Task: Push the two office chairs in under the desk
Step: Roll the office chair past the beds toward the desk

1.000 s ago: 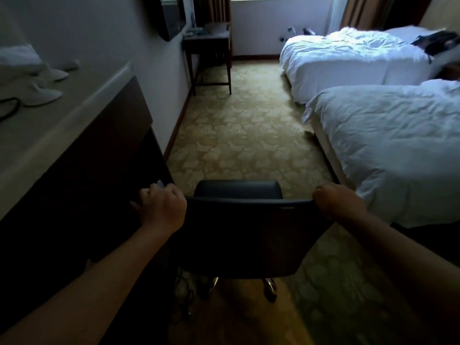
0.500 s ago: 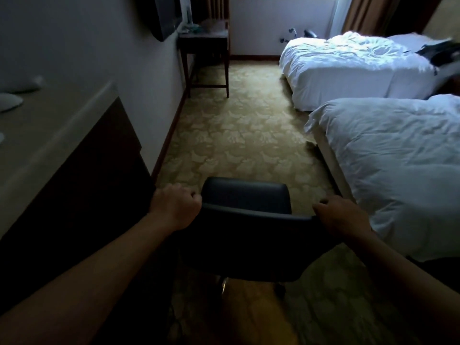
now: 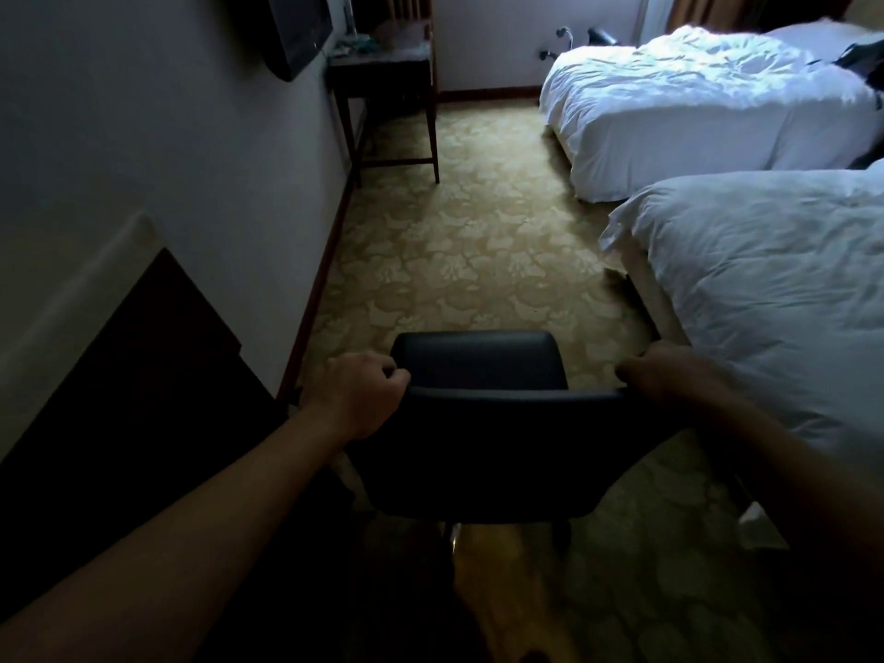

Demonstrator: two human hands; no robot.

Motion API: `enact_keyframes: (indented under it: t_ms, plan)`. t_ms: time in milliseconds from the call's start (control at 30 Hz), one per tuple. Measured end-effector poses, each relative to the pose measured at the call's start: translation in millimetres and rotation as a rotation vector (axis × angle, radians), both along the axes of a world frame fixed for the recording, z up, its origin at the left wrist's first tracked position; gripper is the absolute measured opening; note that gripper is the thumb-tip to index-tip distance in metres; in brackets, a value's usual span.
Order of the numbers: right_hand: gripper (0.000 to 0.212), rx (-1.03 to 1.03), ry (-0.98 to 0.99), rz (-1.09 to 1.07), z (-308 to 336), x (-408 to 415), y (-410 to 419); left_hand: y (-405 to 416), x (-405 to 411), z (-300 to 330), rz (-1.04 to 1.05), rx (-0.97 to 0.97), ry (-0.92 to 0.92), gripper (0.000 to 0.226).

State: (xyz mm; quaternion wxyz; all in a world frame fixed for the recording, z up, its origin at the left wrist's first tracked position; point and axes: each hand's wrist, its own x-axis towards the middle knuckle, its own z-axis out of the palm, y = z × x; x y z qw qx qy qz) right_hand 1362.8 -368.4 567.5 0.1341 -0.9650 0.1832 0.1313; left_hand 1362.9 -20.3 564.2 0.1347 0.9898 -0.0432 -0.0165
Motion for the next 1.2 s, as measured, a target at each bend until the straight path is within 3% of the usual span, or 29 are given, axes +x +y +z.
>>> enact_keyframes:
  t_ms: [300,500,667,867,967,1067,1200]
  plan:
    - [0.038,-0.027,0.101,0.135,-4,106,-10,-6,92,2,-0.084,0.005,0.053,0.039]
    - [0.039,-0.002,0.152,0.214,-4,158,-14,-8,137,4,-0.106,0.044,-0.019,0.041]
    - [0.039,0.020,0.089,0.262,-7,191,-8,2,182,7,-0.109,0.034,-0.014,0.039]
    - [0.055,0.143,-0.262,0.504,-12,221,13,19,239,11,-0.092,0.020,-0.016,0.042]
    - [0.067,0.198,-0.270,0.626,-9,241,18,26,269,8,-0.124,0.007,-0.045,0.040]
    - [0.076,0.209,-0.243,0.593,-8,268,24,35,306,3,-0.153,-0.017,-0.064,0.039]
    - [0.068,0.169,-0.206,0.527,-3,301,36,45,353,0,-0.197,-0.031,-0.066,0.034]
